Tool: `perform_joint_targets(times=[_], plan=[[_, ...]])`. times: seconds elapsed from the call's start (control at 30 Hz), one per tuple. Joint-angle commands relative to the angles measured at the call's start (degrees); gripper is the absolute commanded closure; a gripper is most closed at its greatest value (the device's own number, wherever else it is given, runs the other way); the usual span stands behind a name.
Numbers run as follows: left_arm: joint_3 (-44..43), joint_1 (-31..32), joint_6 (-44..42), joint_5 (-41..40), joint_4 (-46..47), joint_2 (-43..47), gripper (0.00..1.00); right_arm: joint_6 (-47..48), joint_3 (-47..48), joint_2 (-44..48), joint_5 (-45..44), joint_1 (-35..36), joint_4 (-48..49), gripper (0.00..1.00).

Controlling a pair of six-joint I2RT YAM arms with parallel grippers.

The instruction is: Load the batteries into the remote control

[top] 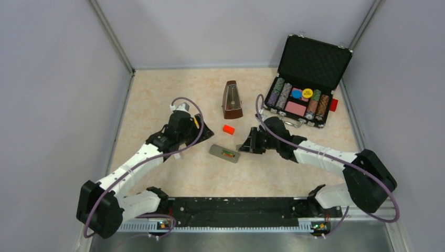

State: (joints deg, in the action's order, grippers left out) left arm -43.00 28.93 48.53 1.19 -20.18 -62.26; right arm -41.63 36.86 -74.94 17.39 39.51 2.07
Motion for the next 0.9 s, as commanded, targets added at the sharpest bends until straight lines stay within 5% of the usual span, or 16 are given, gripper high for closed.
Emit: perform_joint_targets(times=[0.0,0.3,0.87], plan=[[0.1,-0.4,-5.4,1.6,3.4,-2.2,0.30,-14.3,2.8,-2.7,4.4,0.4,5.9,1.00],[2.4,-4.0,-5.0,11.2,7.2,-7.8,0.59,-24.5,4.3,-12.8,2.5,6.2,13.5,1.00],[3.0,-5.4,-6.6,18.8,12.1,-15.4,0.62,-33.3,2.2,-17.6,-3.2,6.7,16.1,1.00]])
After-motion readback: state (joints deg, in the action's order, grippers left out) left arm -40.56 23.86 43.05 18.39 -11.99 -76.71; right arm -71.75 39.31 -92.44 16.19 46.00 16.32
